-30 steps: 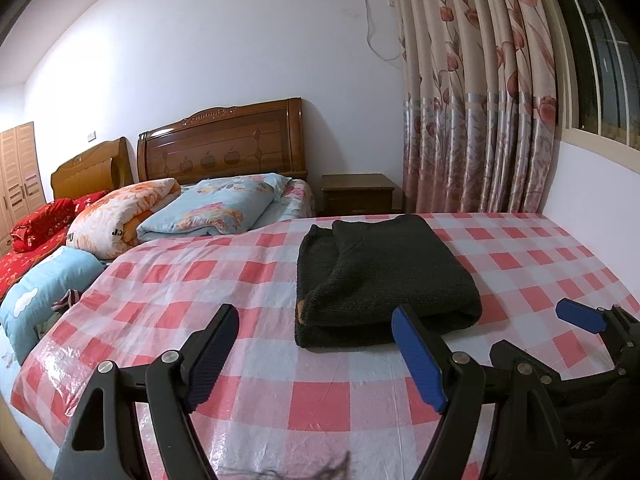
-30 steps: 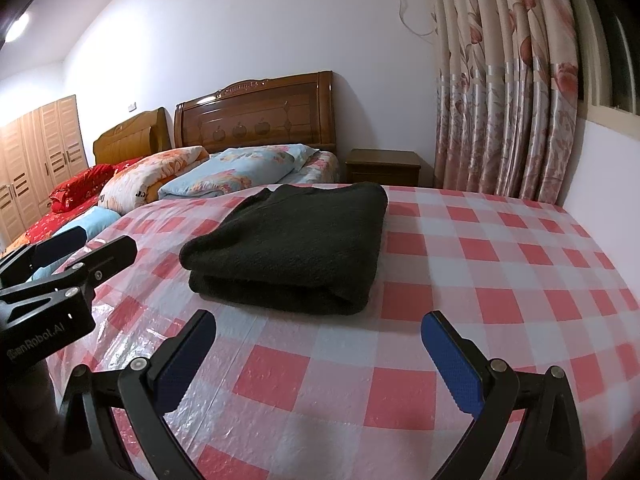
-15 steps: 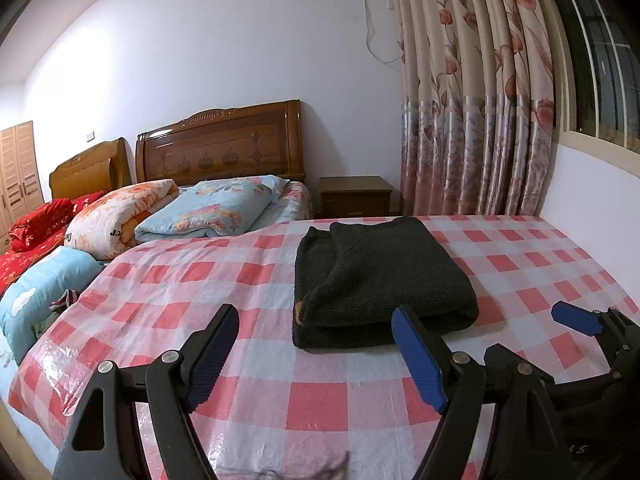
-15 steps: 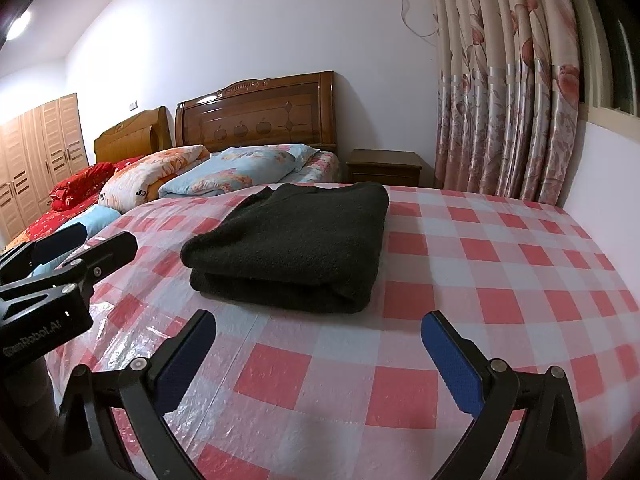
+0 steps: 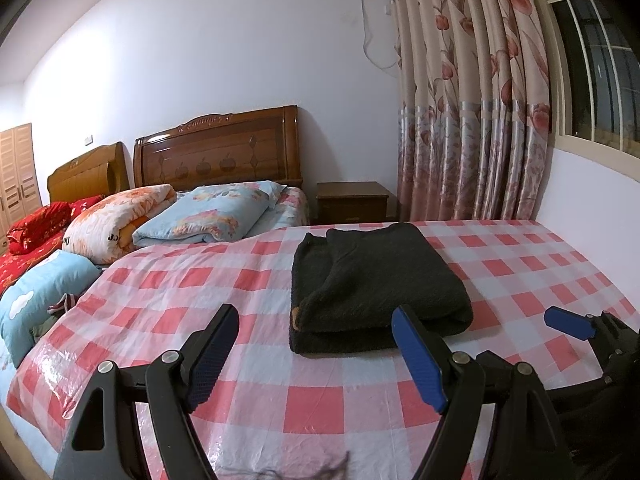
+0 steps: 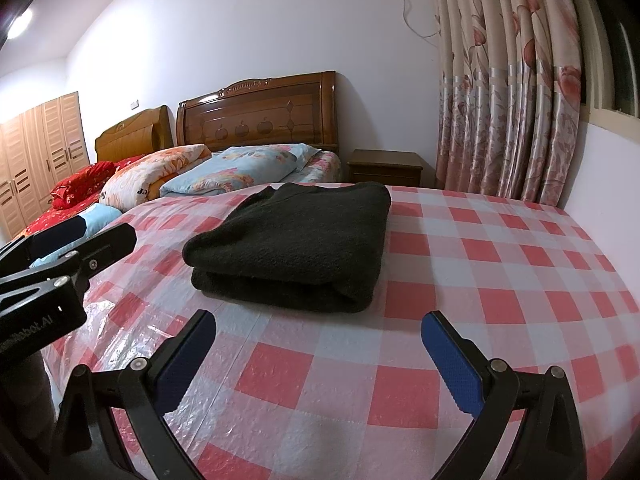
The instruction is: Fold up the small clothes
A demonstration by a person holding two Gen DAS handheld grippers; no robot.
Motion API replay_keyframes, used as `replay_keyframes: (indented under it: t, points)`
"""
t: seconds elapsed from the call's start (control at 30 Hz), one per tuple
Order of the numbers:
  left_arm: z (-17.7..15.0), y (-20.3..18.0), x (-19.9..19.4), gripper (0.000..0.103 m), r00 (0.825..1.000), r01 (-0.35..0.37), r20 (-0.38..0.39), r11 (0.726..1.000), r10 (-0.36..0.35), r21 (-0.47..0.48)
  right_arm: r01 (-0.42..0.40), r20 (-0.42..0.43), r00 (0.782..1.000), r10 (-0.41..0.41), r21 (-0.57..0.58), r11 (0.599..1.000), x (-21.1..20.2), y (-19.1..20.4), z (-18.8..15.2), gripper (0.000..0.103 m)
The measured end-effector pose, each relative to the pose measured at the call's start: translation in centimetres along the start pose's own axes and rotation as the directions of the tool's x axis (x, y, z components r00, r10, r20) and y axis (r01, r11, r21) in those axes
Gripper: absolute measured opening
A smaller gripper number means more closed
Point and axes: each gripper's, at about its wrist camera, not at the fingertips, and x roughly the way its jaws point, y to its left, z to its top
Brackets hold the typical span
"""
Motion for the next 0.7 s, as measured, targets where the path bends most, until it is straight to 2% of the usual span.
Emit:
replay_keyframes:
  t: [0.57,0.7]
  points:
    - [0.34,0.4,-0.14,0.08,1.0,0.014,0.02,0.999,-0.013,-0.033,0.001,-0.001,1.0,-0.001,-0.001,1.0,0.01,0.14,-0.03,0.103]
    - [0.14,0.37,0.46,0.071,0.999,-0.044,0.014,0.999,0.044,-0.023,0.002,-0.002,1.0,-0.002,-0.004,1.0,0.01,0.12,-0.06,0.103]
